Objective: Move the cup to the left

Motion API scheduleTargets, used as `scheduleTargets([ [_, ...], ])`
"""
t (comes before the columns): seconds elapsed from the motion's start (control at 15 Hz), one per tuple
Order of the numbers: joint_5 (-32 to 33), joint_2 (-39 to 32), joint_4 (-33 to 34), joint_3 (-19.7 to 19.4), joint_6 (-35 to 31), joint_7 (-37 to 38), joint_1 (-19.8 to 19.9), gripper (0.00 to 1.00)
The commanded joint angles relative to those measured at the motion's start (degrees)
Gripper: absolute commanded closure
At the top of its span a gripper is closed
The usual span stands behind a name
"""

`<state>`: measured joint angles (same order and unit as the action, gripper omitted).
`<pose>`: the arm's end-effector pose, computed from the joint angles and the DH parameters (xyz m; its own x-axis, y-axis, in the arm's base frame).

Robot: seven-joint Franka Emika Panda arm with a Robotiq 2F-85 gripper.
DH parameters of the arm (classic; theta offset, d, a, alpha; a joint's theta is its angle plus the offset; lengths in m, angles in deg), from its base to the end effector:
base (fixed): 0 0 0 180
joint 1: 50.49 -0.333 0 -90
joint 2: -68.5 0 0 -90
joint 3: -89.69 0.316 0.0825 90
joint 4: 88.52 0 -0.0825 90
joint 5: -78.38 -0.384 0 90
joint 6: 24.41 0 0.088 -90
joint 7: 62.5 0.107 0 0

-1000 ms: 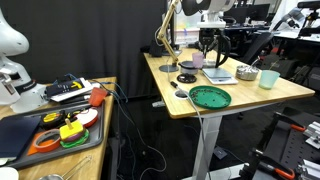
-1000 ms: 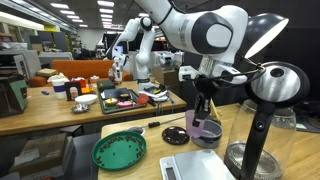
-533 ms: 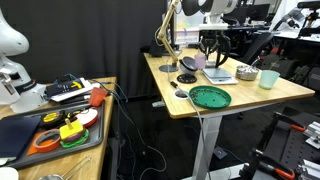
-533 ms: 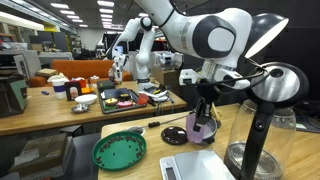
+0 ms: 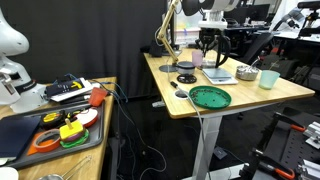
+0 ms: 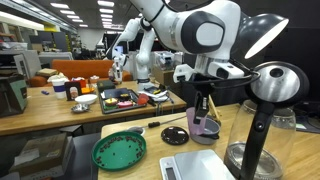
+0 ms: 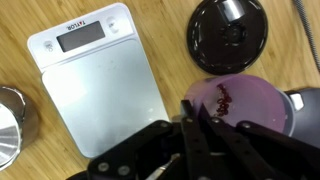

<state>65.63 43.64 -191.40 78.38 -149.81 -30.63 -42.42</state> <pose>0.6152 -0.1977 0.3097 0.5325 -0.8428 -0.0788 -0.8464 -0.5289 -0.0623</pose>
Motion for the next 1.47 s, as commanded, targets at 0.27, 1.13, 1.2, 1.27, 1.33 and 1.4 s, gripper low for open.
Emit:
scheduleTargets([
  [0.27,3.0,7.6,-9.8,-0.2,-7.9,1.6,-2.6,0.99],
  [1.13,0.2,3.4,-6.1,-0.2,-3.9,-1.2,0.4,0.99],
  [1.2,-0.3,2.7,-5.5,-0.1,-3.3,-1.7,0.7,0.99],
  [1.27,-0.4,2.0,-4.9,-0.1,-2.8,-1.9,0.8,0.99],
  [1.33,-0.3,1.1,-4.2,-0.2,-2.2,-1.8,0.7,0.99],
  [1.4,-0.1,0.4,-3.5,-0.3,-1.6,-1.5,0.7,0.99],
])
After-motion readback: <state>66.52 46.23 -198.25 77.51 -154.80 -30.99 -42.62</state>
